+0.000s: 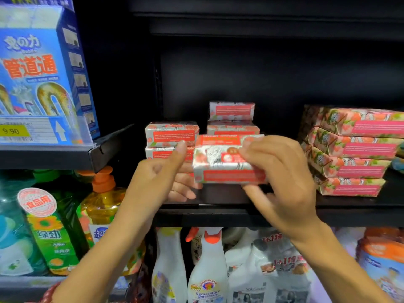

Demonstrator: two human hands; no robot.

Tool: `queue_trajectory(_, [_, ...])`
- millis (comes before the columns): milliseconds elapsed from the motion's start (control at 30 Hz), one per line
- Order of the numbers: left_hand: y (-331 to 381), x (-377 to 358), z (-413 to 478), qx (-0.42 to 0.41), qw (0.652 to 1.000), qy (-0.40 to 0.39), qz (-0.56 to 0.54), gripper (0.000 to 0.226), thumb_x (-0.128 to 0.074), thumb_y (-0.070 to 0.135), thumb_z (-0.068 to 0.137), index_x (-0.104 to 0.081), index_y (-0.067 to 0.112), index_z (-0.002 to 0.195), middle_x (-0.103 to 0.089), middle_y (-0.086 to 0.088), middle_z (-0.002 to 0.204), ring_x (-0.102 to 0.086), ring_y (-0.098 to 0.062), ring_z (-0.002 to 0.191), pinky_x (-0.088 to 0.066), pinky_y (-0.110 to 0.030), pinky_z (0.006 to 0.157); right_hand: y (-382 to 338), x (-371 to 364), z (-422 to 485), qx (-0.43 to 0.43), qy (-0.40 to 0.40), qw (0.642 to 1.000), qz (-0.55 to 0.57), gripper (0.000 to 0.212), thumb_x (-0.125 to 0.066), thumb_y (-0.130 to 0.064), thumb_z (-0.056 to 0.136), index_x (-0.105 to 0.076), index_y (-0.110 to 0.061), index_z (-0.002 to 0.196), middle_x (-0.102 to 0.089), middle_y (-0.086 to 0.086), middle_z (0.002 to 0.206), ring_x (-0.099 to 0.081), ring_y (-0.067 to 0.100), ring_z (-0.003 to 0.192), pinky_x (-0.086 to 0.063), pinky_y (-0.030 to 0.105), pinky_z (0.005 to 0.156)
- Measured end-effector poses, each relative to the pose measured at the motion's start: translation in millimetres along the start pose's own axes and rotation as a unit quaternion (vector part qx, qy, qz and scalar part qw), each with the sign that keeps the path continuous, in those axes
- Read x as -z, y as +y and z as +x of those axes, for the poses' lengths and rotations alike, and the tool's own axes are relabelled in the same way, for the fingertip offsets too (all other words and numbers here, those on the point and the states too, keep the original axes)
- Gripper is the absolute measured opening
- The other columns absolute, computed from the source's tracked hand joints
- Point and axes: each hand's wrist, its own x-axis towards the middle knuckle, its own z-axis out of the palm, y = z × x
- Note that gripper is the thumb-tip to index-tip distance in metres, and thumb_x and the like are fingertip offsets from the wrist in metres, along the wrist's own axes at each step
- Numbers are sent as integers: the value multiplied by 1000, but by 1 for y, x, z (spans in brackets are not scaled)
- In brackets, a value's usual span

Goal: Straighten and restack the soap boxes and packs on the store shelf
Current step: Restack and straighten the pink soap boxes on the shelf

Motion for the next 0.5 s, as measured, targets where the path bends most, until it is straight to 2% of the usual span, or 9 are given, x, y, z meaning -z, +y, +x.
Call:
queue_trajectory(67, [9, 0, 4, 72, 992, -90, -49, 62, -65, 83, 48, -75, 30, 79, -74, -7, 77, -72, -19, 67, -56, -25, 54, -6, -1, -3, 10, -1, 1000, 16, 23, -70, -5, 78, -67, 8, 97, -64, 21, 103, -53, 27, 106, -41, 30, 100])
queue_trajectory(100, [10, 0, 5, 80, 989, -115, -56, 52, -73, 74, 49, -75, 32, 80, -75, -6, 84, -73, -20, 75, -58, -28, 59, -7, -1, -4, 15, -3, 1000, 24, 24, -69, -7, 80, -66, 6, 99, -64, 21, 104, -52, 27, 107, -41, 31, 100])
queue_trajectory(167, [10, -1, 6, 82, 985, -125, -90, 30, -79, 51, 55, -76, 33, 78, -75, -4, 90, -72, -20, 83, -59, -30, 64, -8, -1, -5, 25, -23, 999, 40, 27, -66, -14, 83, -60, -1, 106, -62, 19, 109, -51, 27, 110, -41, 31, 101])
queue_trajectory(267, [5, 0, 1, 65, 986, -95, -119, 23, -74, 37, 62, -77, 22, 79, -75, -6, 92, -72, -22, 87, -59, -31, 71, -7, 3, -5, 7, -75, 994, 76, 39, -69, -28, 80, -57, -6, 110, -57, 11, 118, -48, 24, 115, -36, 28, 104])
queue_trajectory(333, [2, 1, -2, 20, 993, -82, -79, 24, -72, 34, 70, -76, 13, 82, -74, -8, 92, -71, -22, 89, -58, -30, 75, -9, 9, -4, -71, -88, 986, 124, 53, -69, -41, 76, -58, -7, 115, -54, 5, 122, -46, 16, 118, -33, 23, 103])
queue_trajectory(400, [0, 3, -5, 1, 995, -73, -64, 22, -71, 32, 73, -75, 13, 82, -74, -6, 91, -71, -20, 89, -58, -27, 74, -10, 14, -1, -203, -83, 958, 184, 61, -66, -50, 74, -54, -16, 123, -53, -7, 126, -46, 5, 119, -35, 15, 99])
queue_trajectory(500, [1, 2, -8, -7, 993, -95, -73, 15, -77, 28, 75, -76, 19, 87, -75, -3, 93, -71, -18, 89, -55, -20, 70, -6, 18, 6, -359, -127, 867, 321, 69, -74, -56, 68, -54, -25, 126, -63, -14, 112, -59, 0, 104, -47, 13, 83])
